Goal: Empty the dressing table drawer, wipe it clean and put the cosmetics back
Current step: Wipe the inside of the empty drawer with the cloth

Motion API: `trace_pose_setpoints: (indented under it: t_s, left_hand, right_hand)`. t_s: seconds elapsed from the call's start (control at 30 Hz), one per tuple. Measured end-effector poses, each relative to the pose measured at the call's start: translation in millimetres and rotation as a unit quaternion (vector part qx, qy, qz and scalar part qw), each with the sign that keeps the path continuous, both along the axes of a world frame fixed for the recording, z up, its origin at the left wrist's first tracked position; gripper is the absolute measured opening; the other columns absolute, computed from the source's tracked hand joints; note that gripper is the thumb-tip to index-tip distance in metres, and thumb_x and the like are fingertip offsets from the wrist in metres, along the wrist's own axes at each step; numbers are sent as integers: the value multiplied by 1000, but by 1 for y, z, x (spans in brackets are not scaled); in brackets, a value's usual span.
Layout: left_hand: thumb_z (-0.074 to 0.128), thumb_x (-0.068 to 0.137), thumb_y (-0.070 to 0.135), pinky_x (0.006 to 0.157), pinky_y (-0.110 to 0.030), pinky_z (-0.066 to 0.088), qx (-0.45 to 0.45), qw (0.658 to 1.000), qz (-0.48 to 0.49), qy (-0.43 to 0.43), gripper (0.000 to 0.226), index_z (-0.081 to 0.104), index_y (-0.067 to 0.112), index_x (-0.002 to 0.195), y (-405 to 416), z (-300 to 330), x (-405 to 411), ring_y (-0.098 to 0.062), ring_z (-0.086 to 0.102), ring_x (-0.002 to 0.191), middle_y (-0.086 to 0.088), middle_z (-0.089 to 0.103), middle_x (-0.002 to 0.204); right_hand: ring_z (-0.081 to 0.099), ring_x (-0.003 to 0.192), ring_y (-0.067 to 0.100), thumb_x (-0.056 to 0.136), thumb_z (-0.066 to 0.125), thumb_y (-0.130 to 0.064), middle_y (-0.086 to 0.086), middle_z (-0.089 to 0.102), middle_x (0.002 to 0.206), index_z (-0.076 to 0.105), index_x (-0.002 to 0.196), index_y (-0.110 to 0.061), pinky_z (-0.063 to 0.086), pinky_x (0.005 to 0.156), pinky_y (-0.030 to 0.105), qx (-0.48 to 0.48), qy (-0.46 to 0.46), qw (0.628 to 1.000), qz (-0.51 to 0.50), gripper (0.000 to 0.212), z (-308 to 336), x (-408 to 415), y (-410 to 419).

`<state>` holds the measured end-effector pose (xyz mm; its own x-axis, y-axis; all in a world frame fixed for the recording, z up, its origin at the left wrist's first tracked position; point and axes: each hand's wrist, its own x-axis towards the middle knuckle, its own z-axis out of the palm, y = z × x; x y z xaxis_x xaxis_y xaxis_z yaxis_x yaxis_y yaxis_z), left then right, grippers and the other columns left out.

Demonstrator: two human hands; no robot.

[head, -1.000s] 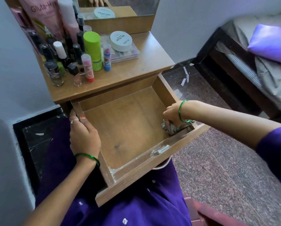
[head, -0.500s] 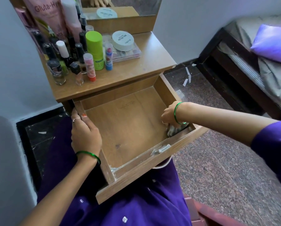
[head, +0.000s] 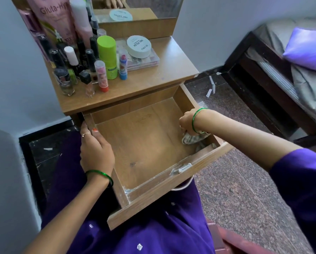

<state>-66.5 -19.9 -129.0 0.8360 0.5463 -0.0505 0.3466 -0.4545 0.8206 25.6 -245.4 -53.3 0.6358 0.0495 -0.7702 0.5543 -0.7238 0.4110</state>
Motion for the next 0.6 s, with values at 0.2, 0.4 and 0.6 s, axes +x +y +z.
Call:
trace_pose_setpoints:
  t_s: [0.2,0.4,0.6]
  left_hand:
    - [26,103,23,69,-34,41,1,1000,-2,4,44,31,9,144,0,2,1,-34,61,102,-18,59,122]
    - [26,103,25,73,-35,44,-4,1000,-5,2,44,31,11,144,1,1,1,-32,62,102,-17,59,123]
    - [26,103,22,72,-33,45,-7,1000,-8,5,44,30,10,145,1,3,-1,-30,62,103,-17,60,122]
  right_hand:
    - [52,79,27,87,53,-3,9,56,100,58,121,-2,42,66,27,-58,15,998,-13,34,14,-6,7]
    - [62,105,30,79,63,-11,9,58,126,52,130,-13,54,81,34,6,3,1000,-19,52,6,7,8]
    - [63,101,28,83,59,-17,3,61,116,63,114,-17,47,72,30,-28,44,998,18,31,-4,-21,3]
